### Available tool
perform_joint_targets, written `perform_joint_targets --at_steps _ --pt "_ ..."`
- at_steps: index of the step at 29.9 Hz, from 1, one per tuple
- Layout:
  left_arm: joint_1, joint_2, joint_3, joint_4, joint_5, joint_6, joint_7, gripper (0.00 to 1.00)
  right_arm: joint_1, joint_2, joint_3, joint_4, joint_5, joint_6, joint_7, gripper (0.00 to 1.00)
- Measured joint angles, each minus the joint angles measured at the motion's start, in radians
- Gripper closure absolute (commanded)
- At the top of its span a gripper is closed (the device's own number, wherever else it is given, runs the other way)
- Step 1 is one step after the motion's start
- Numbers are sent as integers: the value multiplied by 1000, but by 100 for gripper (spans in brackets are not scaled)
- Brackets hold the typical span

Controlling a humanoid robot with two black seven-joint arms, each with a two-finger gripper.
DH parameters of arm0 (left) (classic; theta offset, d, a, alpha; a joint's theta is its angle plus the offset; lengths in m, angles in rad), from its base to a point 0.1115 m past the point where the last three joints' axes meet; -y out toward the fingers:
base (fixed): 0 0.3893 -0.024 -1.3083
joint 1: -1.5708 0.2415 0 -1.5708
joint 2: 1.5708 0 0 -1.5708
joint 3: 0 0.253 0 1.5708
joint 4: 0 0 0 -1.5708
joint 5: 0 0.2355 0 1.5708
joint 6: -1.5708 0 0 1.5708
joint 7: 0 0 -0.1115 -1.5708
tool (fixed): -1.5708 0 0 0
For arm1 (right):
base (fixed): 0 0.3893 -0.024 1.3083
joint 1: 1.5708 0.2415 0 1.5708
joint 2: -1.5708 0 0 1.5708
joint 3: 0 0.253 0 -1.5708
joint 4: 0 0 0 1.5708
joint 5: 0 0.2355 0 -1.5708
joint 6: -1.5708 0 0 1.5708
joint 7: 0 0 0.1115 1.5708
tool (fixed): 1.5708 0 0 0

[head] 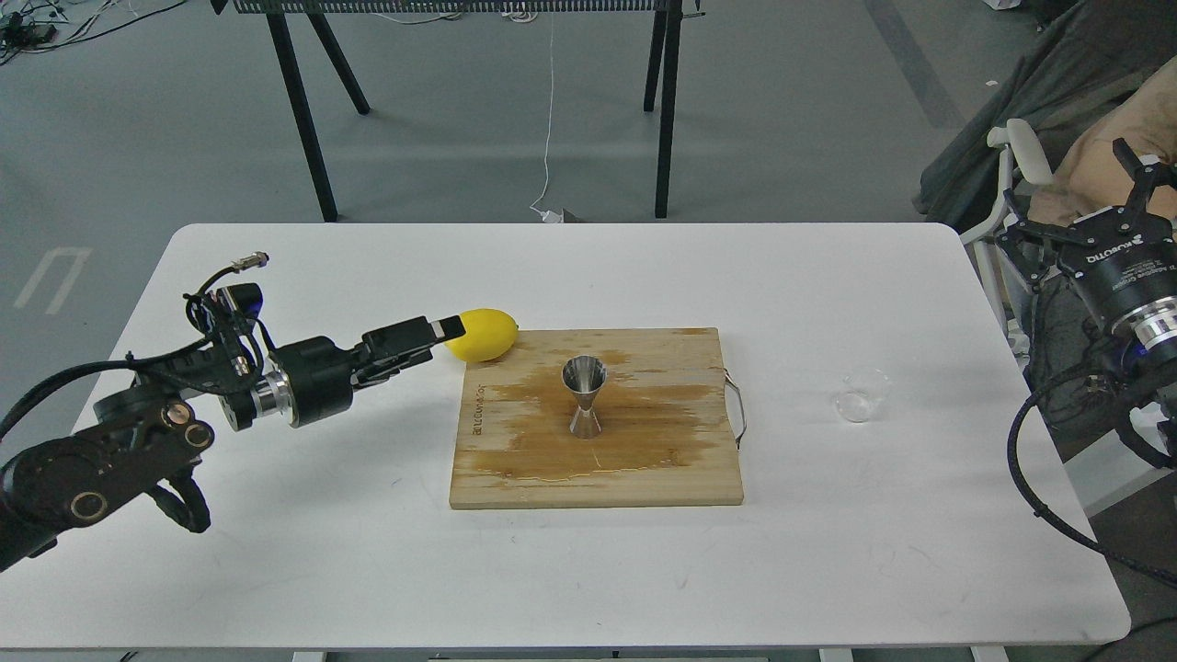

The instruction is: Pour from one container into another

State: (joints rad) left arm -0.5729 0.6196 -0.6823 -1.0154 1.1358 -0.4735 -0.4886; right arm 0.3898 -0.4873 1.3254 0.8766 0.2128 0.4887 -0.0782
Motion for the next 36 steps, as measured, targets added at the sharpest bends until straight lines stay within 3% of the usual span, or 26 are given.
perform_joint_targets --at_steps 5,10,13,22,27,36 --pt "-12 18 -89 190 -272 -15 0 5 1 40 -4 20 72 0 -5 1" --pt "-39 23 -97 402 -661 -15 0 5 -53 68 -7 74 268 0 -6 1" --pt "-44 25 -94 468 -816 -15 0 5 -141 70 2 159 383 0 -6 1" --pt "-8 7 -96 489 -909 -15 0 5 -497 41 54 403 490 0 2 1" --pt "-6 -14 -95 488 -910 -15 0 5 -554 45 48 425 486 -10 5 1" --pt "-5 -28 -91 489 -909 -15 0 4 -463 84 -18 345 476 -252 10 1"
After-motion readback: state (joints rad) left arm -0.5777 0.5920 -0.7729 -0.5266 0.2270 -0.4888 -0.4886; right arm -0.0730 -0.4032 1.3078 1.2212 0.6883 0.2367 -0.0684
